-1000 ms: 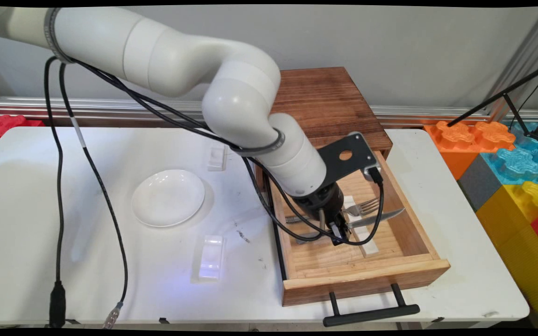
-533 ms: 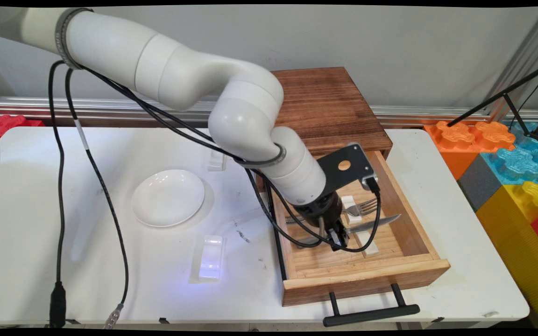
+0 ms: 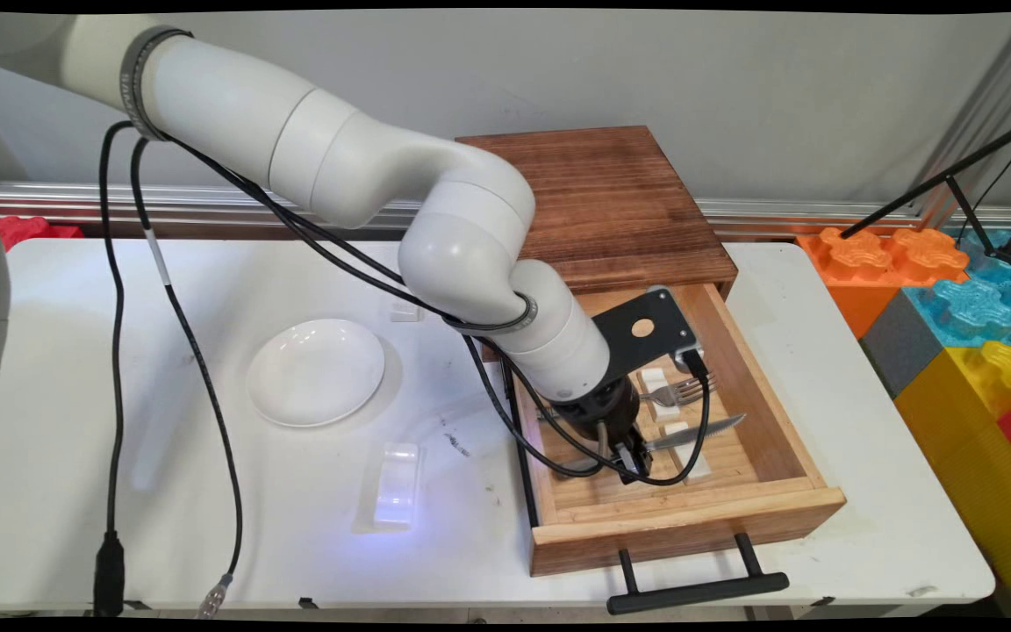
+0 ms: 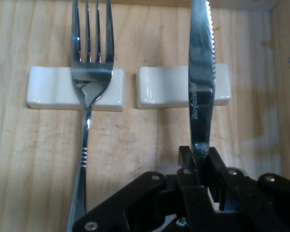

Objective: Place the picked object into the drawer

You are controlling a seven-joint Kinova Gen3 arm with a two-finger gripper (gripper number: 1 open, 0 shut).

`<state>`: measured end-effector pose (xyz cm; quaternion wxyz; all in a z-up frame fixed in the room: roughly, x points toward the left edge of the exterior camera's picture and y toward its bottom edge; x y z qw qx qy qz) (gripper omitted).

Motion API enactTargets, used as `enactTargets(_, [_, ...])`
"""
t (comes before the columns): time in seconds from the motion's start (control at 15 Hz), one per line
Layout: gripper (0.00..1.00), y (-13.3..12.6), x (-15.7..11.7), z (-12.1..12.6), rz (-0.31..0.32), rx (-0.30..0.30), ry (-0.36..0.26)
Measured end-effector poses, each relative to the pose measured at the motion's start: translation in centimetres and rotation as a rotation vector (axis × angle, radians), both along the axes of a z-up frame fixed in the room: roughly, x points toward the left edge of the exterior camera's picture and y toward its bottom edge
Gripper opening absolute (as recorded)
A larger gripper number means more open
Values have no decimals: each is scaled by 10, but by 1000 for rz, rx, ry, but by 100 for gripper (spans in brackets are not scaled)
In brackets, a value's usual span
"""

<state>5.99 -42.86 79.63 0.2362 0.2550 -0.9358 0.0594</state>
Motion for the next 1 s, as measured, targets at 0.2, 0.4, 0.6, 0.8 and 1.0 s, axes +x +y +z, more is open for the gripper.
enactTargets(0.2, [0, 0, 0, -6, 6, 4, 1])
enactTargets(0.4, [0, -1, 0, -10, 11, 6, 0])
enactTargets(0.6, [0, -2, 1, -13, 15, 7, -3])
enactTargets(0.8, [100, -3, 1, -14, 16, 8, -1])
enactTargets(1.0, [100, -3, 1, -14, 13, 9, 1])
